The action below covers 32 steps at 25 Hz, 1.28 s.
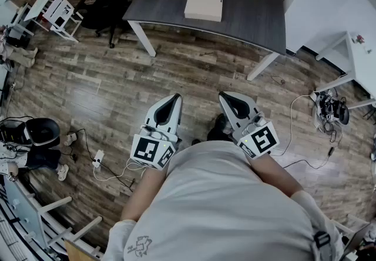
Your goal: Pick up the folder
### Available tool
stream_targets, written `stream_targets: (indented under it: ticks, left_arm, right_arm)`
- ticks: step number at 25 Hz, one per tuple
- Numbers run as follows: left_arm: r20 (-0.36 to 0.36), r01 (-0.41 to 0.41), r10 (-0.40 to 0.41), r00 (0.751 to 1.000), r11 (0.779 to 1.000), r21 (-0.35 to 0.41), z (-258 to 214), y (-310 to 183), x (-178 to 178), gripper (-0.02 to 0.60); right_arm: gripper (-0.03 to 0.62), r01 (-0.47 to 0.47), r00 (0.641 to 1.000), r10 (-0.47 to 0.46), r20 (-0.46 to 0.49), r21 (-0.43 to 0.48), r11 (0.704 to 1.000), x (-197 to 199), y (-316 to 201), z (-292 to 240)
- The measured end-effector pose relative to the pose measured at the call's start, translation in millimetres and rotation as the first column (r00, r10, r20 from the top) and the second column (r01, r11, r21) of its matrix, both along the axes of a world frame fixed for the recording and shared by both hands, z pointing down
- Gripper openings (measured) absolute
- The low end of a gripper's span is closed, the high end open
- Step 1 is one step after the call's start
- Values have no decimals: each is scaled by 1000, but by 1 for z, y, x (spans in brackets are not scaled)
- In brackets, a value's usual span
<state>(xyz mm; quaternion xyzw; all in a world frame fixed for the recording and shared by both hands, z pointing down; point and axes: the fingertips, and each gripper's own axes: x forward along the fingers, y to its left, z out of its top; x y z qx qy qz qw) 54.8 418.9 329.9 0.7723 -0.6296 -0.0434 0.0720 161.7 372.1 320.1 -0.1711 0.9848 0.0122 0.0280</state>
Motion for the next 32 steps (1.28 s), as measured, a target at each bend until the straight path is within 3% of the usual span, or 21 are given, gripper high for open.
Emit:
stream_targets:
  ticks: [16, 27, 32]
  left_arm:
    - [5, -4, 4, 1000, 999, -36, 14, -59, 13, 11]
    - [17, 57, -56, 998, 997, -48, 16, -167, 11, 11]
    - [14, 61, -61, 998, 997, -50, 16, -212, 24, 43]
  right_arm:
    - [2, 7, 1000, -7, 1, -44, 999, 5, -64, 11]
    - [3, 41, 999, -40, 11, -36, 999, 14, -179, 4]
    - [5, 29, 999, -28, 20, -29, 999, 30, -226, 0]
